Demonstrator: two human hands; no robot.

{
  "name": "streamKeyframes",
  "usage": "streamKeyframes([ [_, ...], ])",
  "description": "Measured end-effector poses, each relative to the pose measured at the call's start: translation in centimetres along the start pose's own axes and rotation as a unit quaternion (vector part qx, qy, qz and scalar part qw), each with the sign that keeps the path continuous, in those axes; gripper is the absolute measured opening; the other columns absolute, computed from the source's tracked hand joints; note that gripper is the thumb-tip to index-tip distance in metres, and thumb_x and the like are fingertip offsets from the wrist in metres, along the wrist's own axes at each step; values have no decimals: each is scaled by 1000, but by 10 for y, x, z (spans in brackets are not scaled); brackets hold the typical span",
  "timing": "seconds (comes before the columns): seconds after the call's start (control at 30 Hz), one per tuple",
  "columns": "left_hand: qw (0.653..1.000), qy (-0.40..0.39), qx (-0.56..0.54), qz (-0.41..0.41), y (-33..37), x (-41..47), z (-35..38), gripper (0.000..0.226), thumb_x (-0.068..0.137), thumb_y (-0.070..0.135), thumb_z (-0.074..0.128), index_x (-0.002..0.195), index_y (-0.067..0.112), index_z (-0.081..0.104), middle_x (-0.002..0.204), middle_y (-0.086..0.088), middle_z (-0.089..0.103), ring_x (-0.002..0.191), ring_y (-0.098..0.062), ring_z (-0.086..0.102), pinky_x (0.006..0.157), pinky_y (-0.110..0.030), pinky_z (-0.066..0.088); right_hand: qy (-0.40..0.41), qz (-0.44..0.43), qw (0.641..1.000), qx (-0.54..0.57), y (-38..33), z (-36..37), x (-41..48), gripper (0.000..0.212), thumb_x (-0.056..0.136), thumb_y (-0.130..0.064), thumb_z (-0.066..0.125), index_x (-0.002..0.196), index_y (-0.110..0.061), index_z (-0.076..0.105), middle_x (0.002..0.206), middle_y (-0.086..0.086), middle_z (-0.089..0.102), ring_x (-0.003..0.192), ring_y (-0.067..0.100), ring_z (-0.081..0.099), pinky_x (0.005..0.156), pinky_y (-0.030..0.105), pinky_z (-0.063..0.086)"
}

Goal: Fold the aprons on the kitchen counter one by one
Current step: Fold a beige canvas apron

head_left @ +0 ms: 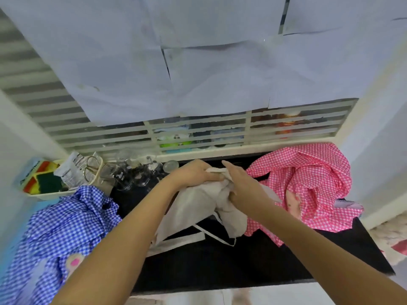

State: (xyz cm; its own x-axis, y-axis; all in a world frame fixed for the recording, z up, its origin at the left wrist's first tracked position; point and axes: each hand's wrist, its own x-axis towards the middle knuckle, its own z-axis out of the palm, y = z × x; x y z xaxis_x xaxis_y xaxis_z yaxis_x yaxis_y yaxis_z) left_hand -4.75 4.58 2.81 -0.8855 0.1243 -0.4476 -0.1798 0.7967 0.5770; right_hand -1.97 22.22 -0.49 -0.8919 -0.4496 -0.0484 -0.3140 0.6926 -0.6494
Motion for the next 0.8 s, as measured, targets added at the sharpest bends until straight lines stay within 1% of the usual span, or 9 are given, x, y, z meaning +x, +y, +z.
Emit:
streamKeyframes([
  [0.07,998,-39,-24,46,-4,-21,2,42,77,49,74,91,10,69,82,-3,67,71,-11,58,65,-25,41,64,-6,997,-50,-4,-3,-2,31,87,-11,45,116,-12,56,105,6,61,92,24,58,78,36,46],
  [0.17,995,-89,-15,52,-27,-40,15,41,68,42,83,95,16,68,92,2,72,82,-14,67,77,-30,53,90,-23,994,-49,-12,-13,-14,25,77,-20,34,80,-9,57,68,0,53,62,16,46,56,31,31],
  [0.27,996,-79,-7,49,-57,-49,41,33,71,31,82,99,20,69,97,5,72,88,-14,67,80,-30,55,118,-6,993,-24,-23,-28,-28,18,78,-10,40,68,-11,56,67,0,55,65,16,48,56,30,27],
  [0.33,997,-48,25,53,-85,-52,63,22,75,28,78,91,18,67,90,8,68,84,-11,63,75,-24,51,169,31,981,95,-30,-47,-37,24,76,-7,39,58,-15,53,61,-3,54,61,10,50,56,26,34],
  [0.4,998,-49,32,28,-123,-55,85,10,82,21,72,76,19,65,82,11,64,84,-11,63,73,-19,47,209,109,954,187,-27,-74,-45,34,86,1,38,61,-15,53,63,-1,54,59,9,51,55,19,40],
  [0.5,997,-38,-38,-52,-174,-60,111,19,90,24,65,73,17,59,87,8,64,95,-17,63,84,-26,48,234,216,919,230,-1,-107,-52,32,91,5,33,66,-9,48,69,8,50,61,21,46,52,22,41],
  [0.63,995,-24,-64,-73,-178,-76,131,37,79,49,73,85,17,56,89,3,61,85,-13,60,75,-23,46,261,273,795,475,48,-110,-56,27,92,5,37,76,-7,55,66,8,61,52,16,61,51,26,52],
  [0.7,995,-37,-67,-65,-164,-82,149,49,70,57,76,96,21,56,97,6,59,84,-7,57,74,-20,45,253,274,721,583,70,-101,-55,24,99,0,36,87,-2,57,73,12,67,58,18,68,53,27,57],
  [0.8,992,-67,-94,-51,-132,-84,180,70,65,63,75,118,24,50,108,11,55,93,-4,57,76,-16,46,247,285,643,667,89,-81,-53,26,102,-5,32,95,1,56,86,16,68,59,21,70,49,28,55],
])
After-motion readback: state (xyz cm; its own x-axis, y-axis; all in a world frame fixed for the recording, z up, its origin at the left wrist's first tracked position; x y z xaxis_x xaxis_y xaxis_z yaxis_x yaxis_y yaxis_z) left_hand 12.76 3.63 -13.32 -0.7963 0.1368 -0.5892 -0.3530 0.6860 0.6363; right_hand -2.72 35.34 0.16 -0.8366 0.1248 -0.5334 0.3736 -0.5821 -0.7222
